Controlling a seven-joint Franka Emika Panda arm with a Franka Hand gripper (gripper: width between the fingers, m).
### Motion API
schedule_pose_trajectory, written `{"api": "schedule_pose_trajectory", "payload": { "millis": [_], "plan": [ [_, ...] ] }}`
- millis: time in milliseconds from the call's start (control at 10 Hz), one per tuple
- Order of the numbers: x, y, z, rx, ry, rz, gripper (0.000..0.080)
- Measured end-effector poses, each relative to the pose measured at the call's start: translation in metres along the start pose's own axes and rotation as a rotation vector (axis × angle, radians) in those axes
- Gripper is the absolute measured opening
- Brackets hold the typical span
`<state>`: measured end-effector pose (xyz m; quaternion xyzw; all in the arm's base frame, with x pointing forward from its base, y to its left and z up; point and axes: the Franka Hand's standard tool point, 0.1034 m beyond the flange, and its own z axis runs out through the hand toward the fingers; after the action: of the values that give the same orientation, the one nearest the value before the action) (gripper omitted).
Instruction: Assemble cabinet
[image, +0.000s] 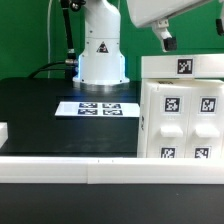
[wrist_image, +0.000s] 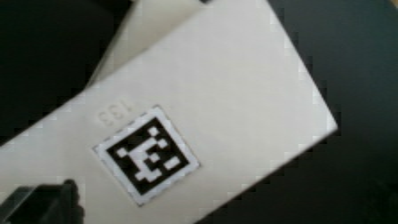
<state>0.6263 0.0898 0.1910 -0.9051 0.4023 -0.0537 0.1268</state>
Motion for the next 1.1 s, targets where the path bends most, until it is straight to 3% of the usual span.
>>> {"api": "schedule_pose_trajectory", "payload": {
  "millis": [300, 900, 1100],
  "plan": [
    [-0.0072, -0.0092, 0.0026, -0.077, -0.022, -0.372, 0.0797],
    [-0.0038, -0.0078, 0.0038, -0.074, -0.038, -0.805, 0.0797],
    [-0.0062, -0.0098, 0.0058, -0.101, -0.029, -1.095, 0.0797]
  ]
}}
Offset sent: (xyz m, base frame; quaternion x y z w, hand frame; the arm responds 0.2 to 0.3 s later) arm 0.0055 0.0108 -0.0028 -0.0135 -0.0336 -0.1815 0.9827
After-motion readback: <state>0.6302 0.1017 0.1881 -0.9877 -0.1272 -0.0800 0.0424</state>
